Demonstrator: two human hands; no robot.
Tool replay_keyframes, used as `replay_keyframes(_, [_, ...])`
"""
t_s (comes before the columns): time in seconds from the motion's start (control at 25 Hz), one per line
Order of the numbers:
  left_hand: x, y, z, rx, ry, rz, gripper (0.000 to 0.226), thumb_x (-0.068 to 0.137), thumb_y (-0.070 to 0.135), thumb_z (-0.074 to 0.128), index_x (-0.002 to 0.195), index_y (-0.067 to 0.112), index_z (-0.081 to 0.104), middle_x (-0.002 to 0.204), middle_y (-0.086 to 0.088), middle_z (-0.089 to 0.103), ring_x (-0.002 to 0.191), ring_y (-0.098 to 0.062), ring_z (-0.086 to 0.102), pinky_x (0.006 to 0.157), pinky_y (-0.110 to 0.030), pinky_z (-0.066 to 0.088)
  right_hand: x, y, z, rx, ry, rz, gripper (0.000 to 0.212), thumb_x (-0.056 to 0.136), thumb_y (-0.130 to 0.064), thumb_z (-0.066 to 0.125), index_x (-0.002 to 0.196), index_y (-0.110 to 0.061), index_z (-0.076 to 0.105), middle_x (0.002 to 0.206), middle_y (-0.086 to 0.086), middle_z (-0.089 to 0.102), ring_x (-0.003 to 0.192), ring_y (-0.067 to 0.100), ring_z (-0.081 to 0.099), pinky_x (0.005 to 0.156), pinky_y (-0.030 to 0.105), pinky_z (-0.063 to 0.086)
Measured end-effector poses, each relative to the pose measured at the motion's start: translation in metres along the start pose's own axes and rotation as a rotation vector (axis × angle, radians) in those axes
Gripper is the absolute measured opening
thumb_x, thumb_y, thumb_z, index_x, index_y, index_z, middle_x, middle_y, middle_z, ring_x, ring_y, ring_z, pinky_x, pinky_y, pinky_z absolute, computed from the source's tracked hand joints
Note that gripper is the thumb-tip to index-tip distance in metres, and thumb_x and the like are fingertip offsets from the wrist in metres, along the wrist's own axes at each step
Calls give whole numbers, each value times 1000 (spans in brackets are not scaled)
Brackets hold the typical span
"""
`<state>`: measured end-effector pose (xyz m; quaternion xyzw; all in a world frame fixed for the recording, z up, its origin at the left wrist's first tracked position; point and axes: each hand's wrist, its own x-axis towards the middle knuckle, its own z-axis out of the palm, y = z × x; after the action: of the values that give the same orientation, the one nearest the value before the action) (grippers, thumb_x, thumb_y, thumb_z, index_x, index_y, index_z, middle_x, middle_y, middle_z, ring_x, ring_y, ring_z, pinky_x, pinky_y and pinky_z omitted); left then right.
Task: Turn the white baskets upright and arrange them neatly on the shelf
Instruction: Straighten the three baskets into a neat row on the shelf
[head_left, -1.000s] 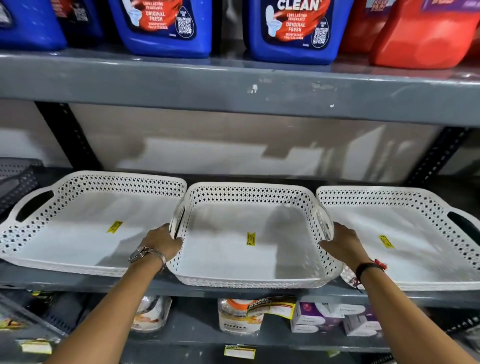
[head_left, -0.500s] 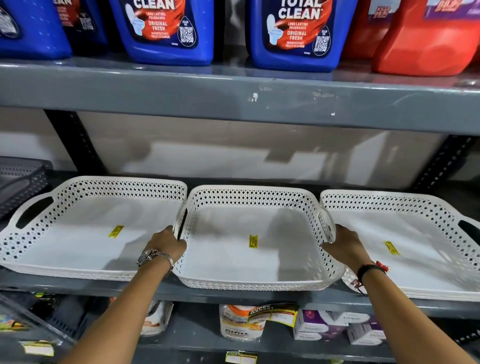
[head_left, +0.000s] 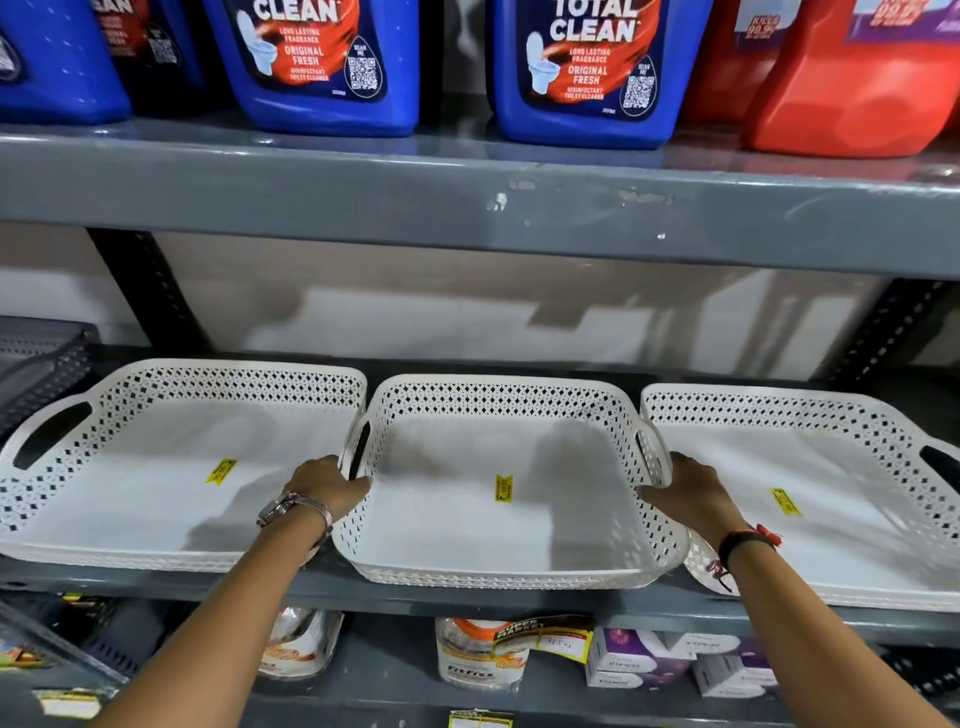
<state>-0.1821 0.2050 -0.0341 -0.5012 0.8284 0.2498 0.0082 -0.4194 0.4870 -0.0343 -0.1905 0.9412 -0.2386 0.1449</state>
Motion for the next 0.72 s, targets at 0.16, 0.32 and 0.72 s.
replay_keyframes(0.16, [11, 19, -10, -111, -18, 66, 58, 90, 27, 53, 139, 4, 34, 133, -21, 53, 113, -37, 57, 84, -34, 45, 7, -6, -6, 105, 24, 40, 40, 83, -23, 61, 117, -4, 50, 102, 18, 63, 86, 28, 54, 72, 28, 37])
replay_keyframes(0.32, [18, 18, -4, -160, 51, 105, 49, 92, 12, 45, 140, 9, 35, 127, -24, 57, 103, -40, 60, 77, -33, 45, 12, -7, 0, 124, 32, 24, 36, 84, -14, 56, 118, -3, 53, 90, 12, 57, 83, 27, 54, 75, 34, 45])
replay_keyframes(0.72, [12, 19, 2, -152, 104, 97, 44, 95, 9, 39, 139, 6, 37, 130, -27, 54, 113, -44, 54, 85, -38, 45, 4, -10, -1, 80, 39, -7, 42, 86, -15, 55, 126, -4, 50, 120, 21, 62, 108, 36, 58, 84, 34, 46])
